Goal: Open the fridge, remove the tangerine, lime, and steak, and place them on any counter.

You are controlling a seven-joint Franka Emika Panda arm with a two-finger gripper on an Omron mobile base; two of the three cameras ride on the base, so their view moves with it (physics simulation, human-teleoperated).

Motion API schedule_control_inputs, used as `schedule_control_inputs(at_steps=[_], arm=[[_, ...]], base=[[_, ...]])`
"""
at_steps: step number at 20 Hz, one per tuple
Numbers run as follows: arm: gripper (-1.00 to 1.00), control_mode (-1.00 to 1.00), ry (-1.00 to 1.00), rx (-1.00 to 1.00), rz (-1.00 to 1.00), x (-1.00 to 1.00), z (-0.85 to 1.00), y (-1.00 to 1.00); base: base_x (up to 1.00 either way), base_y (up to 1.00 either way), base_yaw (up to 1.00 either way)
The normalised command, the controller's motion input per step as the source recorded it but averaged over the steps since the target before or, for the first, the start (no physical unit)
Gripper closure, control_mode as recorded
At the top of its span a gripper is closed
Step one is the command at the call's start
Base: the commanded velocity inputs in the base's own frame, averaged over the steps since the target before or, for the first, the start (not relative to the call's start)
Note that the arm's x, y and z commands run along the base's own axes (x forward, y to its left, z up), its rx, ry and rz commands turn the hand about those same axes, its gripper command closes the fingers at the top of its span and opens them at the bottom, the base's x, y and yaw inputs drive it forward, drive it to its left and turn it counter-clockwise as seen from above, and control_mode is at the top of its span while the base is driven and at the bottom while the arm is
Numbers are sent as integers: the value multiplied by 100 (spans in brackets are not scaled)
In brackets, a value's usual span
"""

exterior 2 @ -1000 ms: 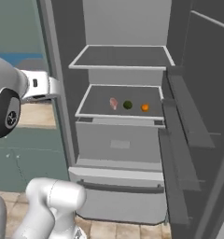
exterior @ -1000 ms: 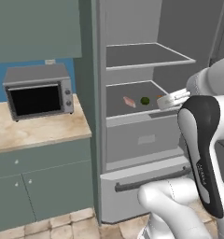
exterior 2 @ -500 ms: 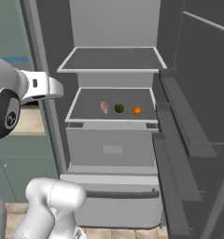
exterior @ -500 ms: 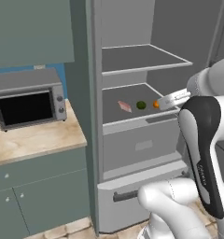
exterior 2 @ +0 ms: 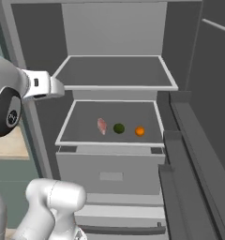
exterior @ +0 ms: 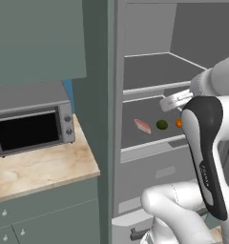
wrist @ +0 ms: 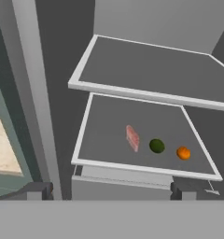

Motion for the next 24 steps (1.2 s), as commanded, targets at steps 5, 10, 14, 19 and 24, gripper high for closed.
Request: schedule_control_inputs(at_steps=[5, 10, 14, 19, 24], arm=[[-100, 100, 0, 0, 0, 0, 0, 0], [-100, -100, 4, 0, -2, 3, -13, -17], [-100, -100, 10, 0, -6, 1, -51, -34], [-100, -100, 13, 0, -6, 0, -58, -31], [-100, -100, 13, 0, -6, 4, -66, -23]], base=[[72, -17, 0], [24, -17, -1], [0, 0, 0], [0, 0, 0], [0, 0, 0]])
